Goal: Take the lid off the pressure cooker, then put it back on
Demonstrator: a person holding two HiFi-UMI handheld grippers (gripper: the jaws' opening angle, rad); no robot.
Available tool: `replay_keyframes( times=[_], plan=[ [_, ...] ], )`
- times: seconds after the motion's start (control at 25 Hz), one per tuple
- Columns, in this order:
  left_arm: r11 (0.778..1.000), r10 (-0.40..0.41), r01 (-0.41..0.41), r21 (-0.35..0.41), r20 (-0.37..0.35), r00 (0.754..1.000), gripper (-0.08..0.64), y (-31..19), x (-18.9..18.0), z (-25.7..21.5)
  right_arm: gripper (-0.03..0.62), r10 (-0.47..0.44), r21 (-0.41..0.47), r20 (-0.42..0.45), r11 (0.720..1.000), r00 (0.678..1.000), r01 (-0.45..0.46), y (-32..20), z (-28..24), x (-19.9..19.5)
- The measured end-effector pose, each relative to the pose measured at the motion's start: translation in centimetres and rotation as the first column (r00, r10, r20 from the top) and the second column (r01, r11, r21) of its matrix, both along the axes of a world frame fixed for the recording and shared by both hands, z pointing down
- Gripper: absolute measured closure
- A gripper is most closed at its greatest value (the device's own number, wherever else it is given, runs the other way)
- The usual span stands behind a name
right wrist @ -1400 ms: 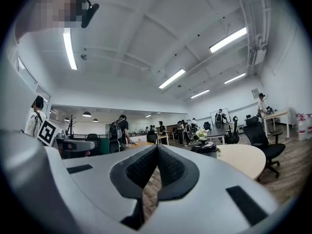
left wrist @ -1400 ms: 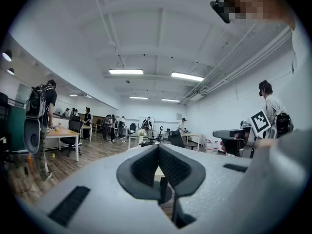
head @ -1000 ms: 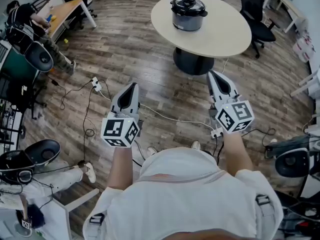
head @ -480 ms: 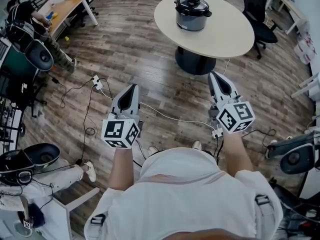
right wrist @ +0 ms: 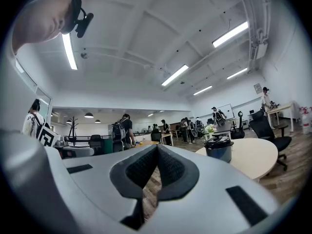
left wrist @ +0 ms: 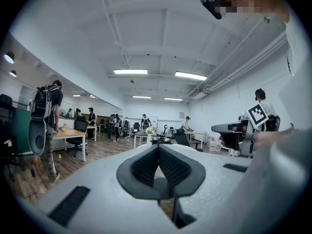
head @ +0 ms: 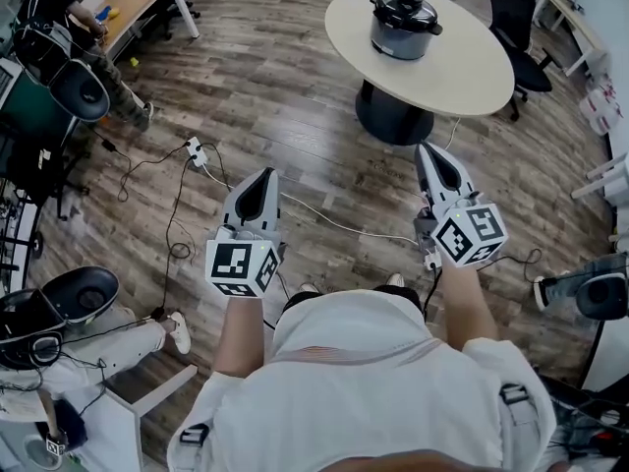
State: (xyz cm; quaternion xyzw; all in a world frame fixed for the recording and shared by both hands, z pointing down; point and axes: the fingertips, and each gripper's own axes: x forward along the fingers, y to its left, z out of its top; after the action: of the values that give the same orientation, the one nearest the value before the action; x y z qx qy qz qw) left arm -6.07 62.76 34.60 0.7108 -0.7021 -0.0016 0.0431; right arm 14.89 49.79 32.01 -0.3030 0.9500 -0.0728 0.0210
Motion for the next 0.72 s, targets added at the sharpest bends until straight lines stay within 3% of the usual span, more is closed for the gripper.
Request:
replay_keyframes(
  times=[0.12, 0.36, 0.6, 0.72],
  plan=[
    [1.0, 0.002, -0.002, -0.012, 0.048, 0.999, 0.555, 1.0, -2.2, 0.5, 0.595, 0.013, 0.021, -0.012, 1.0, 1.0, -0.013, 1.1, 0.2, -2.6],
    [0.999, 0.041, -0.041, -0.003, 0.018, 0.999, 0.555, -0.3, -4.5, 0.7, 0.595, 0.009, 0.012, -0.048, 1.0, 0.999, -0.009, 1.1, 0.8, -5.5],
    [0.997, 0.07, -0.067, -0.042, 0.073, 0.995, 0.555, -4.2, -5.0, 1.8, 0.595, 0.006, 0.0, -0.052, 1.0, 0.999, -0.006, -3.3, 1.7, -6.8],
    [0.998, 0.043, -0.039, -0.051, 0.068, 0.997, 0.555, -7.3, -6.6, 1.8, 0.595, -0.009, 0.018, -0.042, 1.0, 0.999, 0.009, -7.4, 1.2, -7.9]
  ],
)
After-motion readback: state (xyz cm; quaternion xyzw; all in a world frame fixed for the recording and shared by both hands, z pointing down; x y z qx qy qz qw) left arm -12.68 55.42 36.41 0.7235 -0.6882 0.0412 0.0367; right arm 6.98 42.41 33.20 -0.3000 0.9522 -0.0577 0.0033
